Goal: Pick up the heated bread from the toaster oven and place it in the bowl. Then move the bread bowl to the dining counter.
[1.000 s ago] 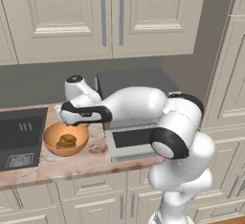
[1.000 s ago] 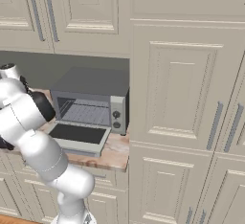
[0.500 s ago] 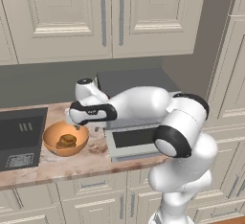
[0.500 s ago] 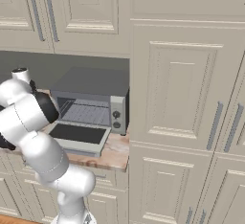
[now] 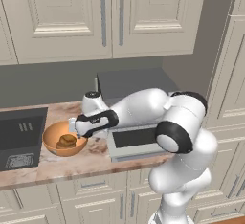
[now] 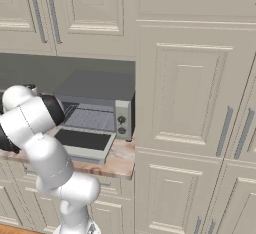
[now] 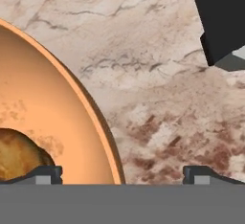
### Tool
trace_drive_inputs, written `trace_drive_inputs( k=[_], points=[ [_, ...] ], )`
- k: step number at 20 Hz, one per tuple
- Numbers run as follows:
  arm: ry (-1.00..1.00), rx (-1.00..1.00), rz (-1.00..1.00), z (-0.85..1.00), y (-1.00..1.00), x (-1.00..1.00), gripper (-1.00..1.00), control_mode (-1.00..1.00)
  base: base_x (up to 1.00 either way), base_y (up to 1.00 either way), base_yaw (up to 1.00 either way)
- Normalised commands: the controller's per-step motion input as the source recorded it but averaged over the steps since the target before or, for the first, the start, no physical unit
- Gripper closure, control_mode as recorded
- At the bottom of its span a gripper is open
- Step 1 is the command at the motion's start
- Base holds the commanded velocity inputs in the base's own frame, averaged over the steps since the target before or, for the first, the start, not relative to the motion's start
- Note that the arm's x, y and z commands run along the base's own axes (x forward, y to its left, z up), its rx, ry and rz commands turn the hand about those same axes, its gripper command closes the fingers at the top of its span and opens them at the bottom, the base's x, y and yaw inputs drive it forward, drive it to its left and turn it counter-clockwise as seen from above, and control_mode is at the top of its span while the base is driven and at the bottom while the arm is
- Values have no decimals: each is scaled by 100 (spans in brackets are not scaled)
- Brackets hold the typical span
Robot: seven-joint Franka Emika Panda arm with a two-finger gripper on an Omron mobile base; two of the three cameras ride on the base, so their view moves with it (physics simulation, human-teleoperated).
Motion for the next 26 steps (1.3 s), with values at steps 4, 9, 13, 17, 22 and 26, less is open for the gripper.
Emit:
trace_drive_inputs(
  k=[4,9,13,17,22,26],
  points=[
    [0,0,0,-27,41,3,100,-100,0,0,0],
    [1,0,0,0,3,0,100,-100,0,0,0],
    [-1,0,0,2,0,-3,100,-100,0,0,0],
    [-12,1,-4,23,-10,-28,100,-100,0,0,0],
    [-23,6,-9,57,-32,-40,100,-100,0,0,0],
    [-28,9,-12,86,-41,-42,100,-100,0,0,0]
  ],
)
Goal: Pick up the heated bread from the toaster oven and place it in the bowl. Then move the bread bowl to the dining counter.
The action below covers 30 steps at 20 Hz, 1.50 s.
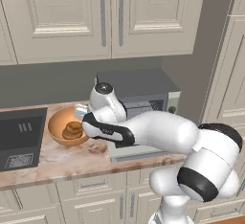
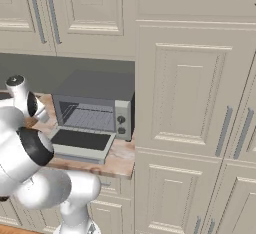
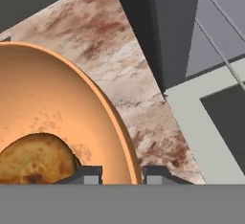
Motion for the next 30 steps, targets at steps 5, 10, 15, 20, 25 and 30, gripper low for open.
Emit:
trace_drive_inputs(
  k=[5,10,15,20,25,30],
  points=[
    [-23,8,-14,90,-42,-50,100,-100,0,0,0],
    [-4,3,-9,89,-38,-56,100,-100,0,0,0],
    [10,1,-2,82,-53,-23,100,-100,0,0,0],
    [2,6,-2,19,-88,-14,100,-100,0,0,0],
    [-3,0,2,0,-12,-26,100,-100,0,0,0],
    [0,0,0,0,0,0,100,100,-95,-49,52]
  ],
)
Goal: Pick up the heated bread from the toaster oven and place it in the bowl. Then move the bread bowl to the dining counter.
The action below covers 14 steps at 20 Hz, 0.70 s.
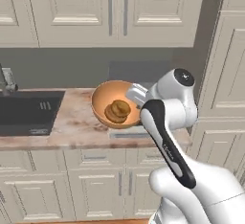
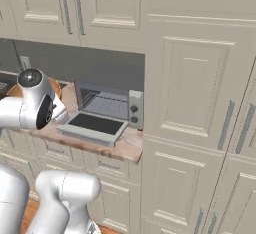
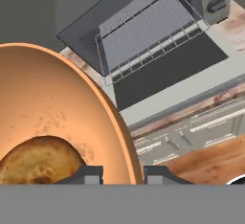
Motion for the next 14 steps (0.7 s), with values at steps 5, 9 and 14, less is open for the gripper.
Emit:
trace_drive_inputs(
  k=[5,9,14],
  points=[
    [0,0,0,0,0,0,100,100,-42,-10,99],
    [0,0,0,0,0,0,100,100,-3,0,100],
    [0,0,0,0,0,0,100,100,0,3,100]
  ],
)
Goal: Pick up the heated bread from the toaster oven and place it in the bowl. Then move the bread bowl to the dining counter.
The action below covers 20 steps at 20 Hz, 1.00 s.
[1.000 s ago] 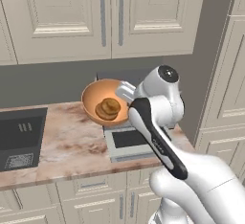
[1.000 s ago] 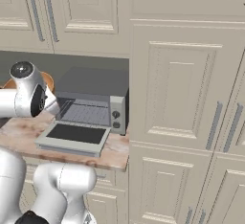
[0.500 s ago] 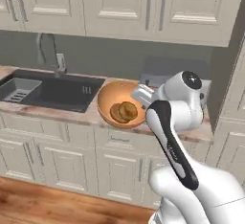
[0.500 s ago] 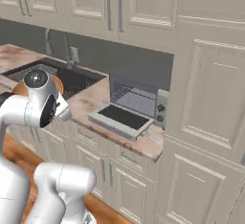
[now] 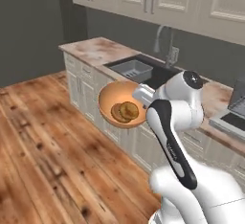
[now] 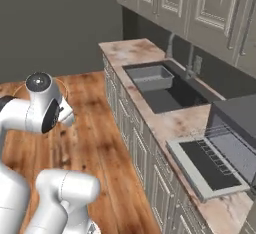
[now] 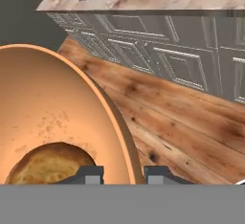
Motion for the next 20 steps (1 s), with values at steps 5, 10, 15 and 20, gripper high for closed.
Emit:
trace_drive_inputs(
  k=[5,10,15,20],
  points=[
    [0,0,0,0,0,0,100,100,5,17,97],
    [0,0,0,0,0,0,100,100,63,59,70],
    [0,0,0,0,0,0,100,100,100,95,32],
    [0,0,0,0,0,0,100,100,100,100,9]
  ],
)
